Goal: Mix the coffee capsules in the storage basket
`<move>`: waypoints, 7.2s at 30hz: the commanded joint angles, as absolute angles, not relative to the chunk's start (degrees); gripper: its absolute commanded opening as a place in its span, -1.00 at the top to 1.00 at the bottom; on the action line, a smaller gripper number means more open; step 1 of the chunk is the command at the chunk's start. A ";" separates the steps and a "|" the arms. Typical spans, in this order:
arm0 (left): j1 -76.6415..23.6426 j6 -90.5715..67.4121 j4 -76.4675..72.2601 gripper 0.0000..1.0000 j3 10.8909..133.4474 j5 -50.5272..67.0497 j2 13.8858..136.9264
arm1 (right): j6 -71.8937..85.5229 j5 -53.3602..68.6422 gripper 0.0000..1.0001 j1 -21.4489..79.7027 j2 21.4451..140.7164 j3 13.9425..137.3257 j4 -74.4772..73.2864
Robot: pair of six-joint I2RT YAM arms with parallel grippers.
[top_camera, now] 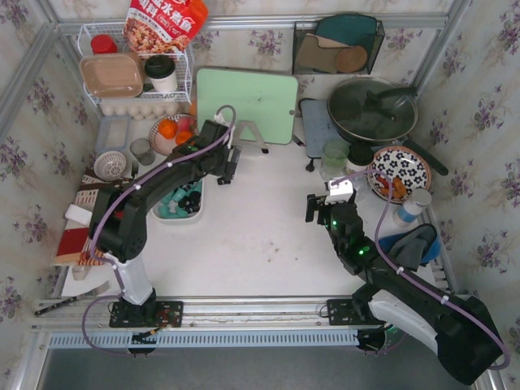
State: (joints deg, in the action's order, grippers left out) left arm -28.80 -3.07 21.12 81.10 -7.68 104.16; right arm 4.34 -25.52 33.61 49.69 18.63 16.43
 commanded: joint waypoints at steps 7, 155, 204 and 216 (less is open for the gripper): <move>-30.55 -17.27 26.74 -0.63 88.17 -10.79 111.71 | 4.52 -23.68 -0.72 33.53 48.91 18.42 19.16; -0.28 2.99 -41.82 -1.00 25.05 1.27 86.22 | 0.71 -12.50 -1.00 4.89 88.68 7.51 84.45; -0.64 3.19 -41.92 -1.00 24.96 0.70 86.00 | 1.49 -13.62 -1.00 4.64 88.57 11.53 77.08; -0.62 3.16 -41.92 -1.00 24.94 0.70 85.97 | 1.49 -13.58 -1.00 4.70 88.57 11.66 76.92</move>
